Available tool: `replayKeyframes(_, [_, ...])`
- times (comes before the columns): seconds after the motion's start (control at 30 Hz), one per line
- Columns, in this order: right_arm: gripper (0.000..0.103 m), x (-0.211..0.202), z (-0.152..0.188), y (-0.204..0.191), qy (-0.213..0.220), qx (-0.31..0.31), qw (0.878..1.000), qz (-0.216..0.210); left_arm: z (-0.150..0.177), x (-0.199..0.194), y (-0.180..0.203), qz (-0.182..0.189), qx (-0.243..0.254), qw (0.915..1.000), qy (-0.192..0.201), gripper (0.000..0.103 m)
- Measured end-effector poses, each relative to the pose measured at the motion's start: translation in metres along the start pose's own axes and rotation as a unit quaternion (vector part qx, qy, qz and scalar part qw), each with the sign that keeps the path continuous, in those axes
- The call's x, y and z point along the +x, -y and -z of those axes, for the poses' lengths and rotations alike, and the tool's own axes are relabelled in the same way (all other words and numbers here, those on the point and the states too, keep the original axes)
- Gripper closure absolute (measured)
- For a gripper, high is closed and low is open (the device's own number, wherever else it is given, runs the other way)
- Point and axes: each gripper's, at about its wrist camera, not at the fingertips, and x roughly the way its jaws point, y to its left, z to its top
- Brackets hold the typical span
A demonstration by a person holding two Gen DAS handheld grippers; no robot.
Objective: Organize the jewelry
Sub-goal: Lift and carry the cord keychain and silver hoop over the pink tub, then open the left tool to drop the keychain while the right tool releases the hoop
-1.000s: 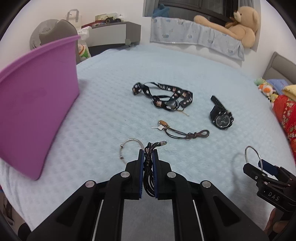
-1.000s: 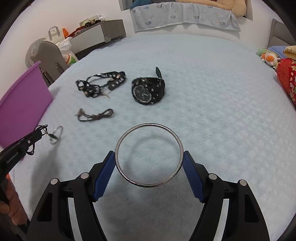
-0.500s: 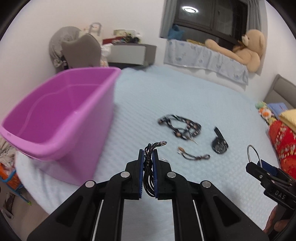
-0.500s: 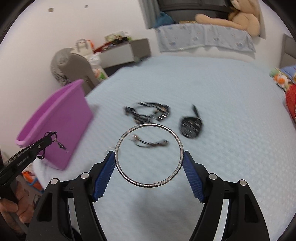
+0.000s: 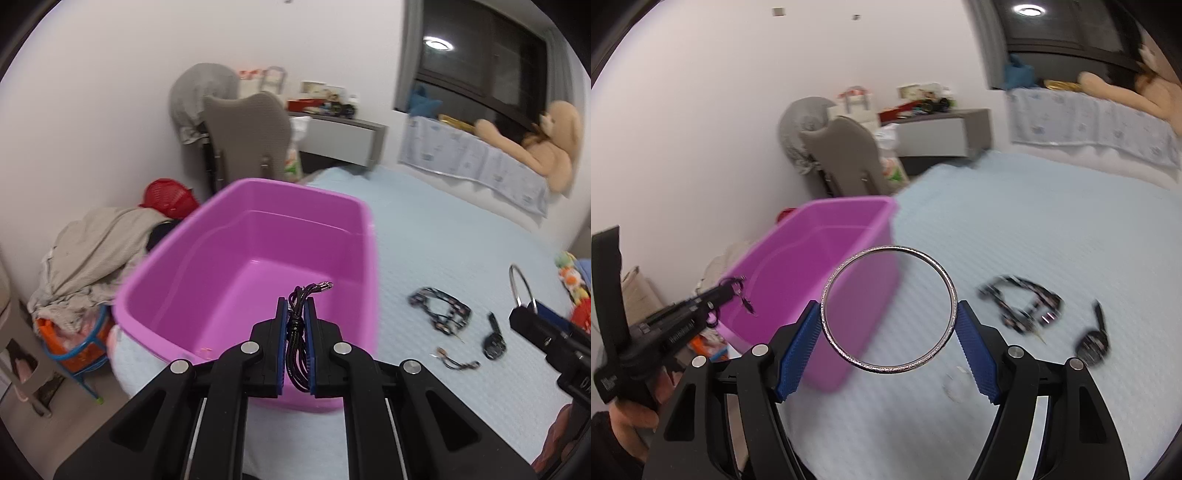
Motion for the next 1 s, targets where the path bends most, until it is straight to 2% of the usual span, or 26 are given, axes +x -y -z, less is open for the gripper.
replayKeyframes(0.17, [0.032, 0.038, -0.038, -0.045, -0.004, -0.038, 0.999, -0.037, -0.022, 0.009, -0.030, -0.027, -0.017, 0.9995, 0.003, 0.094])
replayKeyframes(0.33, [0.032, 0.077, -0.054, -0.077, -0.022, -0.067, 0.996, -0.052, -0.034, 0.036, -0.048, -0.037, -0.034, 0.9987, -0.014, 0.094])
replayKeyframes(0.53, [0.032, 0.134, -0.056, -0.095, -0.073, -0.085, 0.993, -0.048, -0.023, 0.079, -0.063, -0.058, -0.045, 0.9952, -0.065, 0.094])
replayKeyframes(0.73, [0.032, 0.175, -0.049, -0.098, -0.113, -0.099, 0.988, -0.032, -0.015, 0.101, -0.069, -0.080, -0.053, 0.9911, -0.092, 0.093])
replayKeyframes(1.0, [0.031, 0.197, -0.046, -0.097, -0.132, -0.111, 0.985, 0.000, -0.007, 0.114, -0.076, -0.107, -0.056, 0.9851, -0.123, 0.091])
